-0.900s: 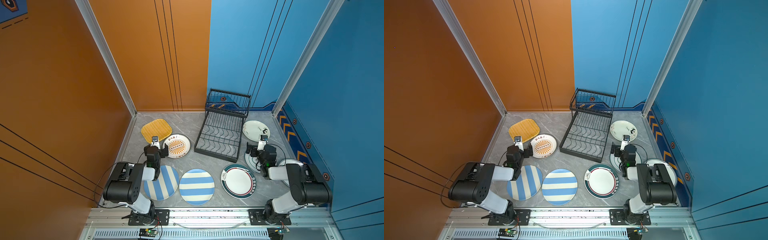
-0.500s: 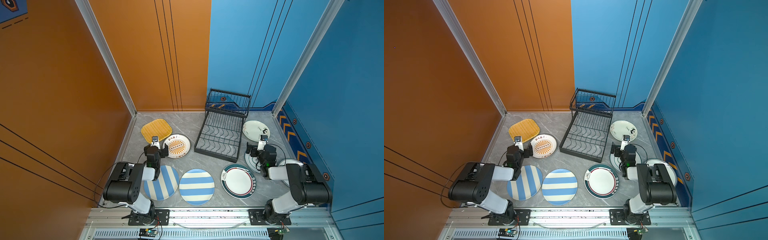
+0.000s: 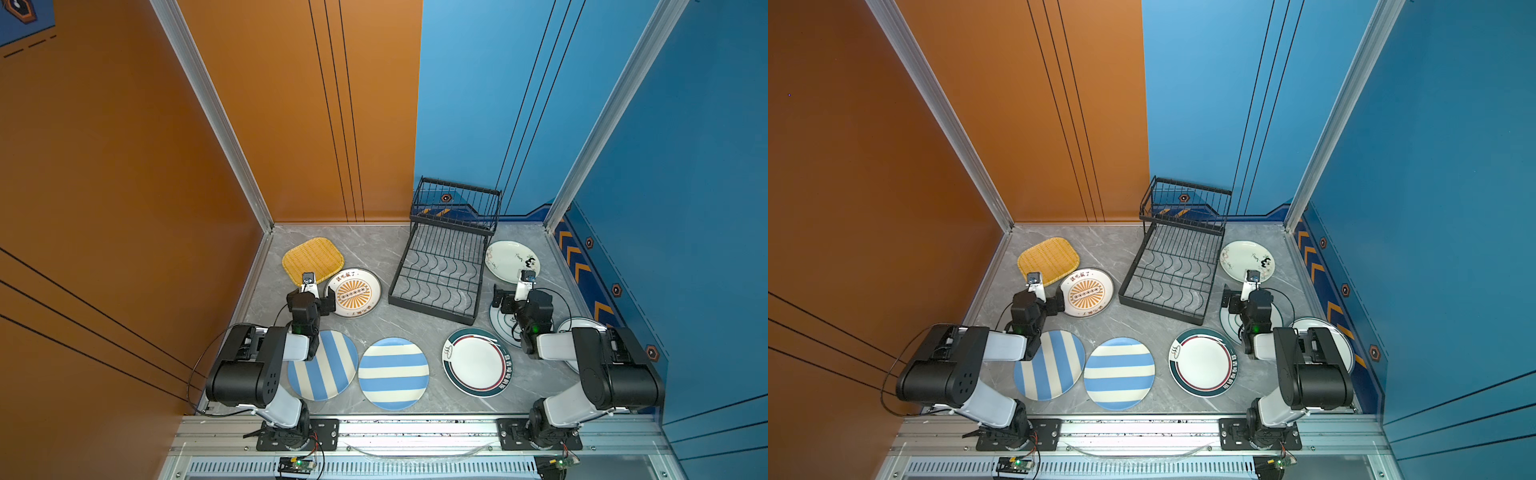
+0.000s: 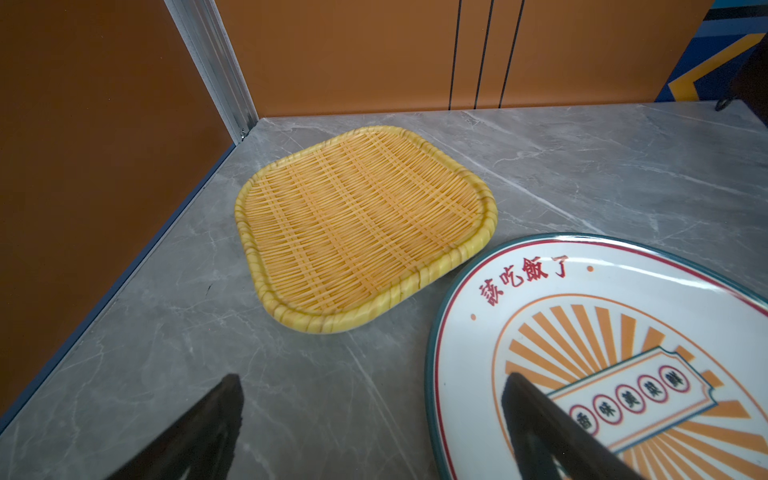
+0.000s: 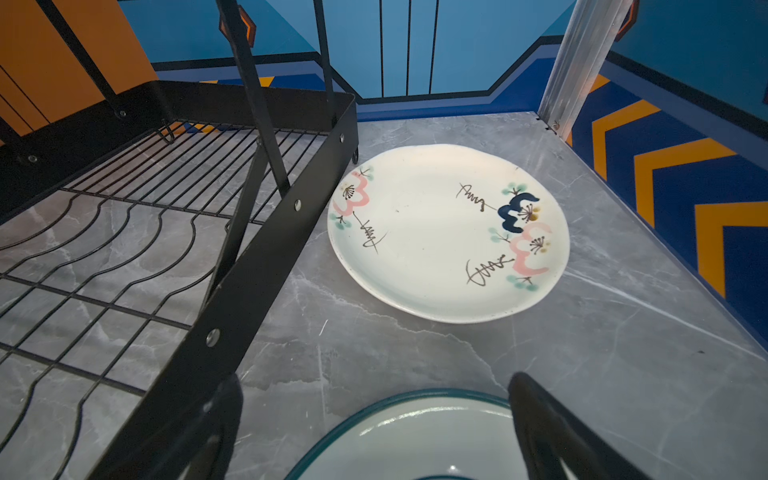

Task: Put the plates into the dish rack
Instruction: 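Raise both arms and move both grippers toward the black wire dish rack, then grasp opposite side rails of the dish rack with both grippers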

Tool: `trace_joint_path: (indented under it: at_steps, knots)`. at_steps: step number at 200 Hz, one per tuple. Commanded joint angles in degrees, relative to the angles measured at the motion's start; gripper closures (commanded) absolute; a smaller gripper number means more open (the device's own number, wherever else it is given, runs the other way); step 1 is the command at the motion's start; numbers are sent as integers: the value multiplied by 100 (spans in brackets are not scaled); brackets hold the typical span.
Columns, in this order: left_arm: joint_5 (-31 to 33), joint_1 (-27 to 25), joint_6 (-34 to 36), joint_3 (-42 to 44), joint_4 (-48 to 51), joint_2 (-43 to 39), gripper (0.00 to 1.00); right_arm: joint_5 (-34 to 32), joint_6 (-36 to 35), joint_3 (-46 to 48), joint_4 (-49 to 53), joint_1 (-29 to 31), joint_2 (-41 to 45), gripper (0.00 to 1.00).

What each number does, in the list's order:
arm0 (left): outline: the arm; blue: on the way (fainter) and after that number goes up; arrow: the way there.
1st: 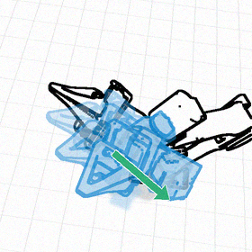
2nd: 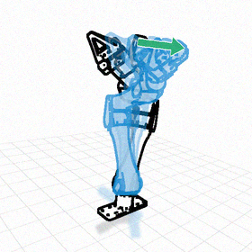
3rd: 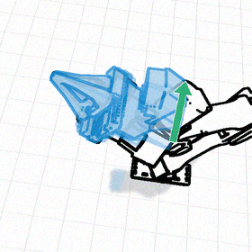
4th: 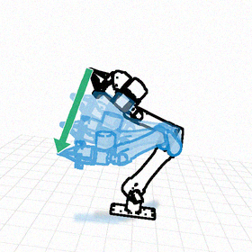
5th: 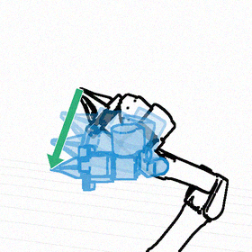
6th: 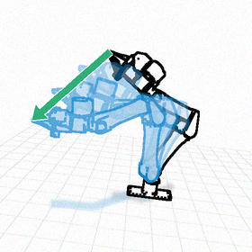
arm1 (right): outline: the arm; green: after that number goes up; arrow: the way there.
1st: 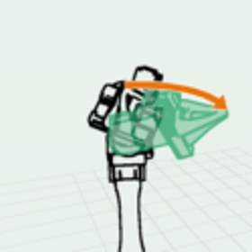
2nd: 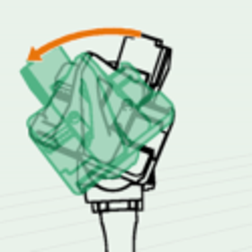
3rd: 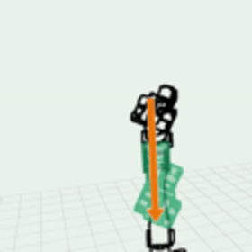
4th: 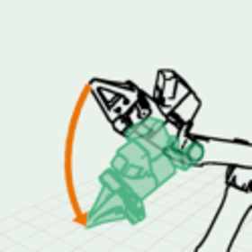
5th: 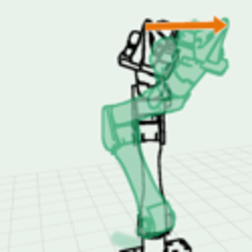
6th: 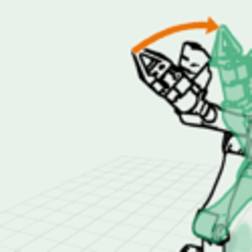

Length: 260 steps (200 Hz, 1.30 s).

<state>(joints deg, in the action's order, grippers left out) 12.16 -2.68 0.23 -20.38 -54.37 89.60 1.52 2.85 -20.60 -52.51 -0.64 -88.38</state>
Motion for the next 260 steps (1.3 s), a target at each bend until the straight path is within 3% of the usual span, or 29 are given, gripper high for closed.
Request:
trace_joint_path:
  at_steps: [1, 49, 71, 92, 130, 167, 173, 194, 260]
  knots:
    - [-186, 30, 72, -81, 129, -186, 2, -107, 62, -185, 487, 29, 280, 0]
    - [-301, -290, 423, -690, 2033, -1239, 2, -210, 194, -971, 2947, 319, 1196, 0]
    - [-566, -466, 13, -1327, 3088, -1446, 2, -724, 334, -1385, 3835, 736, 1445, 0]
    - [-680, -848, -335, -2010, 3749, -1188, 2, -968, 666, -1964, 4756, 968, 1397, 0]
    - [-1094, -1493, -928, -3461, 4800, -67, 0, -750, 1374, -2543, 5544, 1043, 1088, 0]
    - [-1684, -1859, -1191, -4603, 5438, 816, 13, -817, 1772, -2801, 6189, 1237, 909, 0]
    - [-1773, -1903, -1199, -4783, 5580, 946, 19, -827, 1809, -2843, 6303, 1278, 878, 0]
    - [-2015, -2062, -1153, -5334, 6086, 1367, 27, -881, 2004, -2866, 6506, 1364, 861, 0]
    - [-2179, -2483, -1042, -6506, 7420, 2308, 50, -832, 2372, -2940, 6795, 1369, 614, 5]
